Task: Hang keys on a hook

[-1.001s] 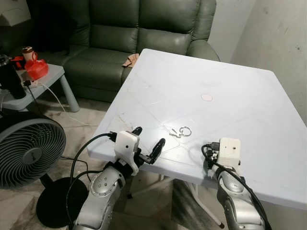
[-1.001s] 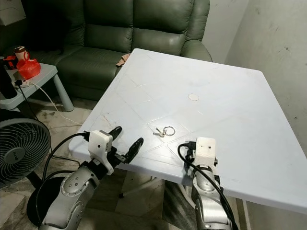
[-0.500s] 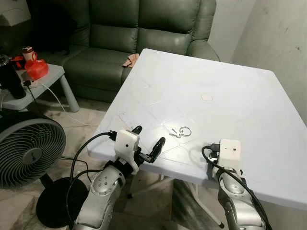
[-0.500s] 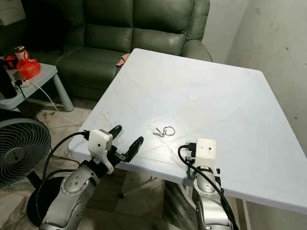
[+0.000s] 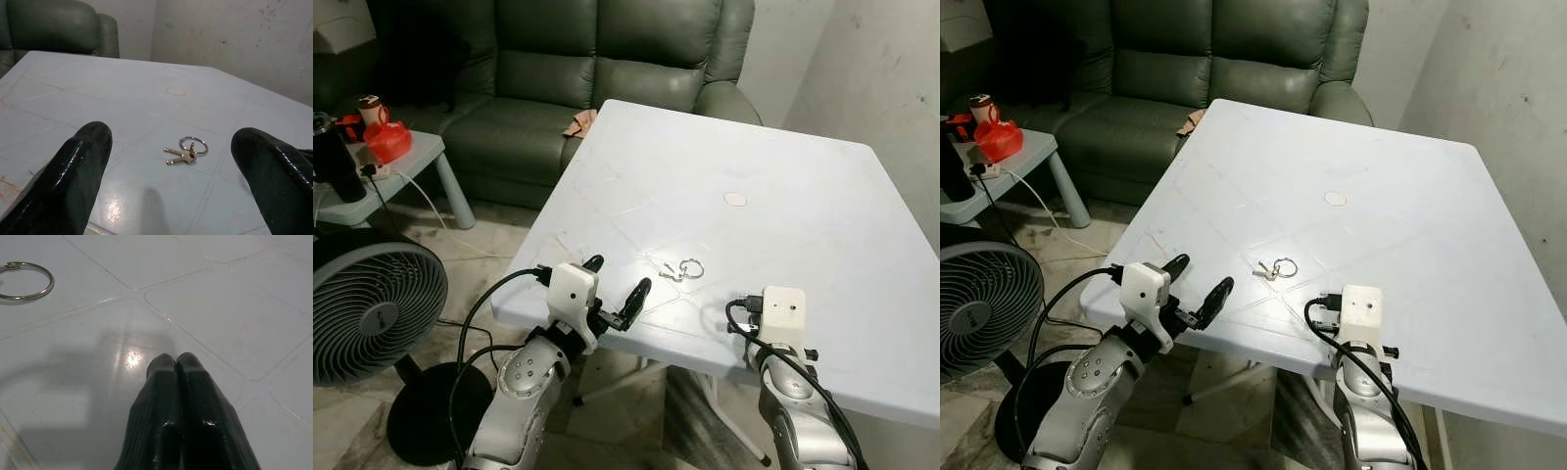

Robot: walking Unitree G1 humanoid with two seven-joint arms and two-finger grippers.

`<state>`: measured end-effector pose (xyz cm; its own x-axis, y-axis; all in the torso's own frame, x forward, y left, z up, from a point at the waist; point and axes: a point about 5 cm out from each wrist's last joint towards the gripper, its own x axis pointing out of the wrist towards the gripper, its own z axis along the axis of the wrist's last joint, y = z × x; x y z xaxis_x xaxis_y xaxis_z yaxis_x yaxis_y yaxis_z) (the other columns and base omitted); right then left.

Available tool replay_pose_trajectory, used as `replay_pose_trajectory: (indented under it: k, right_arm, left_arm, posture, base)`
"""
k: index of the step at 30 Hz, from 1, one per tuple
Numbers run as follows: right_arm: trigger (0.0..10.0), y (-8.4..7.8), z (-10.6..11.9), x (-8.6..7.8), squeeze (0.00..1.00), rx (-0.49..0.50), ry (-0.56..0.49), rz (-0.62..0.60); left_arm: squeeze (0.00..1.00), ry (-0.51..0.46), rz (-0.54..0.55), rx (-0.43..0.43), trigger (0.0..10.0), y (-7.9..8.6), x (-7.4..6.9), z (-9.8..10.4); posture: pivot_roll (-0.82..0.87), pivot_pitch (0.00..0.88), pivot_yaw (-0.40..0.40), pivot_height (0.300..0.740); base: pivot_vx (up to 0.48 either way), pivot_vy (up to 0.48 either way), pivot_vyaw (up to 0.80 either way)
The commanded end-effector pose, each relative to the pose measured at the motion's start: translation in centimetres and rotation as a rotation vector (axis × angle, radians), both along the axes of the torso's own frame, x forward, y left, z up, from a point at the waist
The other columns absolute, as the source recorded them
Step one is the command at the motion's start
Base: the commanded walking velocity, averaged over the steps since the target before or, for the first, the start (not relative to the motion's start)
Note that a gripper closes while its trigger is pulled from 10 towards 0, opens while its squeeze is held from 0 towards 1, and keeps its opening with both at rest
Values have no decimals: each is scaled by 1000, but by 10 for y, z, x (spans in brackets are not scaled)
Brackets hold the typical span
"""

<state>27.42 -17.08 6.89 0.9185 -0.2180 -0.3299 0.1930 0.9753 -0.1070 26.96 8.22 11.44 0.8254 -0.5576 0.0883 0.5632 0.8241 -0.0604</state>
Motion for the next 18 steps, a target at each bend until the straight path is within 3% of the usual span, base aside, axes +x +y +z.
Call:
replay_pose_trajectory:
  k: [1, 10, 14, 15, 16, 17, 18]
  right_arm:
    - [0, -1, 1, 1, 0, 0, -6, -2]
    - [0, 3, 22, 5, 0, 90, -138, 27]
    - [0, 4, 27, 6, 0, 62, -161, 35]
    - [6941, 3, 27, 6, 0, 67, -159, 25]
    - [10000, 4, 26, 7, 16, 89, -144, 37]
    - [10000, 4, 24, 8, 16, 105, -135, 48]
    - [10000, 2, 23, 8, 1000, 103, -142, 30]
  left_arm:
    - [0, -16, 9, -3, 10000, 0, 2, 4]
    - [0, -26, 11, -1, 10000, -1, 4, 5]
    - [0, -30, 10, -1, 10000, -2, 5, 5]
    - [0, -30, 10, -1, 10000, -2, 5, 5]
    - [0, -32, 9, -1, 10000, -2, 5, 5]
    - [0, -32, 9, -1, 10000, -2, 5, 5]
    - [0, -35, 9, -1, 10000, -3, 6, 6]
  posture:
    - [-10, 18, -73, 740]
    - [-16, 14, -68, 740]
    - [-20, 9, -66, 740]
    - [-20, 9, -66, 740]
    - [-20, 9, -66, 740]
    - [-20, 9, -66, 740]
    - [-20, 9, -66, 740]
  base:
    - [0, 0, 0]
    - [0, 0, 0]
    - [0, 0, 0]
    - [0, 0, 0]
    - [0, 0, 0]
    - [0, 0, 0]
    - [0, 0, 0]
